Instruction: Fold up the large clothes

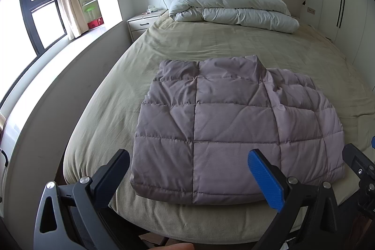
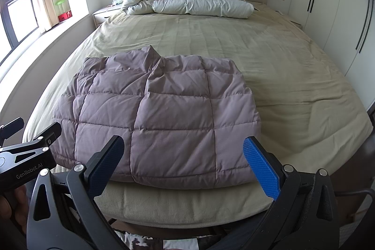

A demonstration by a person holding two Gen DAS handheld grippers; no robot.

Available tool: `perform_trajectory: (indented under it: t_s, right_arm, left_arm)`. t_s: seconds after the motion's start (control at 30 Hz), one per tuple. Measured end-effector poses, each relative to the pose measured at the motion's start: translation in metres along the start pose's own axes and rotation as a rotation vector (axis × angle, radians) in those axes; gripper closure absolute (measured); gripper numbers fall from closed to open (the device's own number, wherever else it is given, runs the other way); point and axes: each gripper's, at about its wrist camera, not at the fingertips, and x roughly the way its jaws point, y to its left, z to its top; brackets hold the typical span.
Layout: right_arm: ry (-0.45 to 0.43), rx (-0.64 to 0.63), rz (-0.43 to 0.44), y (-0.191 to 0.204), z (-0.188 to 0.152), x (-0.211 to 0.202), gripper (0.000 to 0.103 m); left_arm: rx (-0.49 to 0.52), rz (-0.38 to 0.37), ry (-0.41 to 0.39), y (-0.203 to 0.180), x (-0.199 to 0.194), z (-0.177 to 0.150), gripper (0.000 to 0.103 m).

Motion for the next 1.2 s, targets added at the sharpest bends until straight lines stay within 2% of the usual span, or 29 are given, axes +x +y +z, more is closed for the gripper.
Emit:
perform_trajectory:
  t_s: [1.2]
  right_arm:
    - [0.01, 0.001, 0.002, 0.0037, -0.0073, 0.0043, 0.0]
  left_arm:
    - [0.01, -0.007, 0.002, -0.0013, 0.0016, -0.003, 0.0]
